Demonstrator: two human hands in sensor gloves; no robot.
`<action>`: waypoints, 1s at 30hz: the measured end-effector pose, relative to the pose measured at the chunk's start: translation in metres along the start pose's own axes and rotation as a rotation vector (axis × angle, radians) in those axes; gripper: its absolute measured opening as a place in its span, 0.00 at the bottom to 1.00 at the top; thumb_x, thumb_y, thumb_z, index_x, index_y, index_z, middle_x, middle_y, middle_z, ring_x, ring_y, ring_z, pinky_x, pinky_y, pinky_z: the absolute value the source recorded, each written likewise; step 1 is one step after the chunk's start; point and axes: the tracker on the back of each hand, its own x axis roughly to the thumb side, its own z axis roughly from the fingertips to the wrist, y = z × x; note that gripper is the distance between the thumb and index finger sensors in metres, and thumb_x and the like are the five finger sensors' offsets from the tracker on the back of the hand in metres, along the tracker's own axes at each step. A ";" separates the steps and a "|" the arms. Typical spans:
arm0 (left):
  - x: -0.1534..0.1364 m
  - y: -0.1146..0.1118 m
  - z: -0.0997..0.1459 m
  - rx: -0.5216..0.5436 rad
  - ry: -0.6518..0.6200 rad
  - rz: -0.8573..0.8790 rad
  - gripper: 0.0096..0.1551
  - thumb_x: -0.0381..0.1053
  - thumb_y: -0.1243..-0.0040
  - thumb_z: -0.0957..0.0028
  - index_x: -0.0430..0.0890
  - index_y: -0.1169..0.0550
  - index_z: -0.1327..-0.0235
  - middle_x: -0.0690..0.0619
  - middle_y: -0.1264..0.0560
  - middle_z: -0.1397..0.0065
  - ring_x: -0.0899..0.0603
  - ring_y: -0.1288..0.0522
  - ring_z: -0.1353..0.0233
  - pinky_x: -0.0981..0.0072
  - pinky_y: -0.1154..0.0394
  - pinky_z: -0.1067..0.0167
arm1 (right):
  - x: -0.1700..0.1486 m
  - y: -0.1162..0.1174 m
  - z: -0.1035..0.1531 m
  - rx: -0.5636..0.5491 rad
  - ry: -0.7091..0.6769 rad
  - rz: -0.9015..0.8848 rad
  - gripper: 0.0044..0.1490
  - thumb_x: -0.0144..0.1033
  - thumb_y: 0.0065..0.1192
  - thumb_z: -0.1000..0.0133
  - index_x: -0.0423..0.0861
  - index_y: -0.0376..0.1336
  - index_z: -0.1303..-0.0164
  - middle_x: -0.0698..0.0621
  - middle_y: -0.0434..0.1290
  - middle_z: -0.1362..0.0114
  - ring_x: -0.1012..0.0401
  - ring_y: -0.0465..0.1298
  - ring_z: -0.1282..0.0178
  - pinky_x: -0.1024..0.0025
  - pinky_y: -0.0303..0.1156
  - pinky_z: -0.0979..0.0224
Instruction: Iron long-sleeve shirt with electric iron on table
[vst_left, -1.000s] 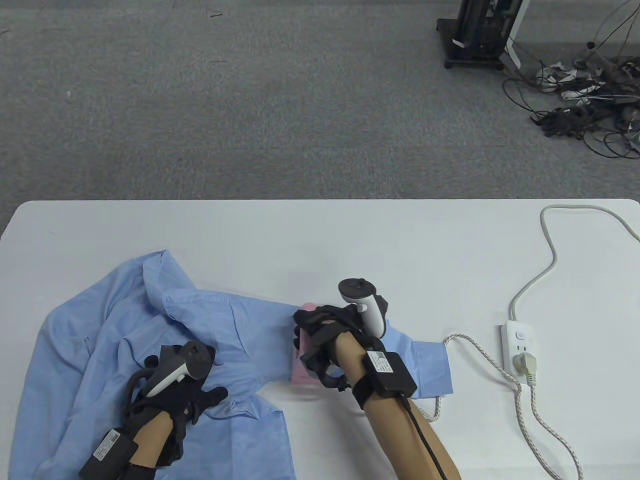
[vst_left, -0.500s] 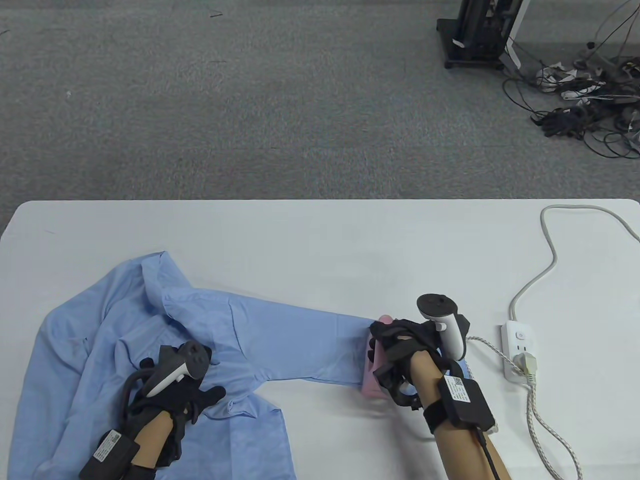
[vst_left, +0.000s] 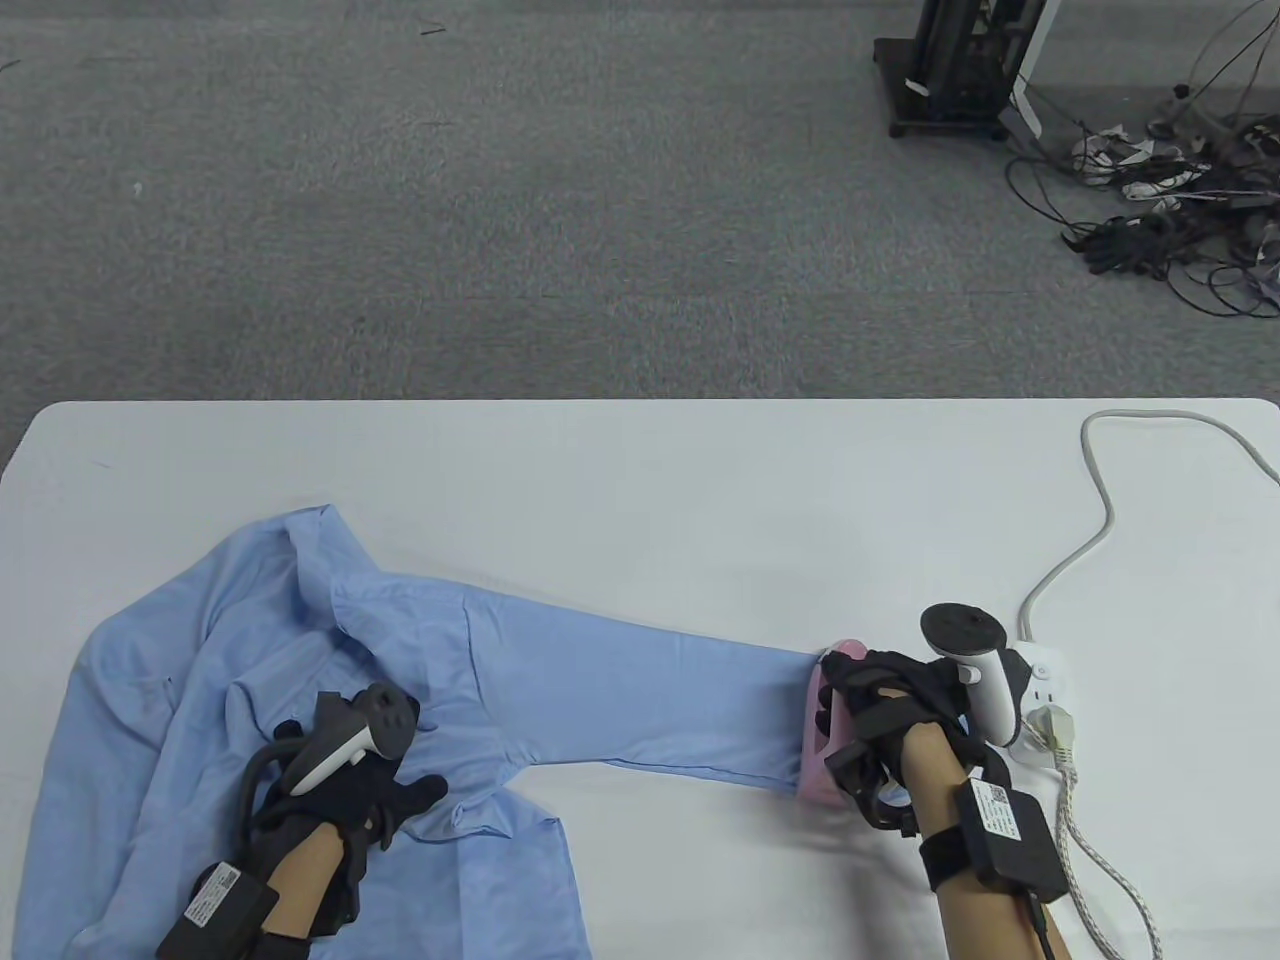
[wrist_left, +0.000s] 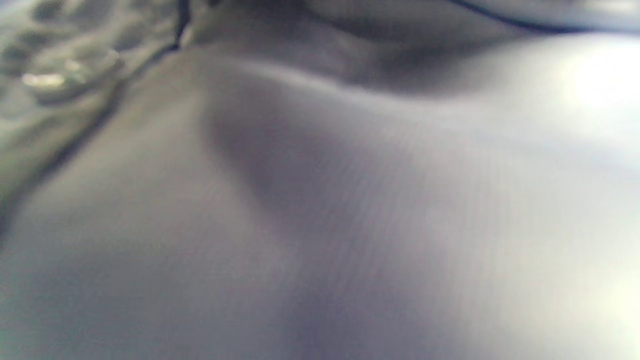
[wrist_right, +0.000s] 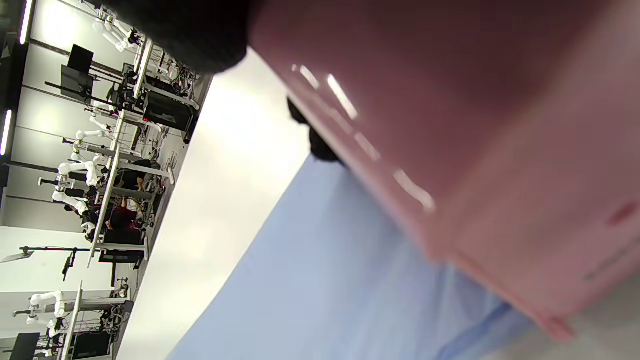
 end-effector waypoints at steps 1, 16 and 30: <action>-0.002 0.000 0.000 -0.004 0.016 -0.004 0.56 0.82 0.57 0.71 0.70 0.65 0.34 0.59 0.70 0.19 0.41 0.70 0.16 0.32 0.69 0.26 | 0.000 -0.005 0.001 -0.035 0.002 0.036 0.39 0.46 0.55 0.49 0.25 0.57 0.45 0.39 0.73 0.50 0.55 0.81 0.58 0.55 0.80 0.54; -0.013 0.001 0.010 -0.052 0.107 -0.053 0.58 0.82 0.55 0.70 0.66 0.64 0.32 0.53 0.67 0.18 0.36 0.63 0.16 0.30 0.63 0.24 | -0.026 -0.057 0.001 -0.148 0.033 0.041 0.40 0.47 0.56 0.50 0.25 0.58 0.46 0.40 0.74 0.51 0.55 0.82 0.61 0.56 0.80 0.56; -0.020 -0.008 0.000 -0.089 0.017 0.061 0.60 0.81 0.53 0.71 0.65 0.68 0.37 0.56 0.76 0.22 0.42 0.79 0.20 0.34 0.77 0.29 | 0.038 -0.047 0.035 -0.235 -0.038 0.168 0.39 0.45 0.58 0.50 0.24 0.58 0.46 0.38 0.74 0.51 0.52 0.81 0.60 0.52 0.79 0.56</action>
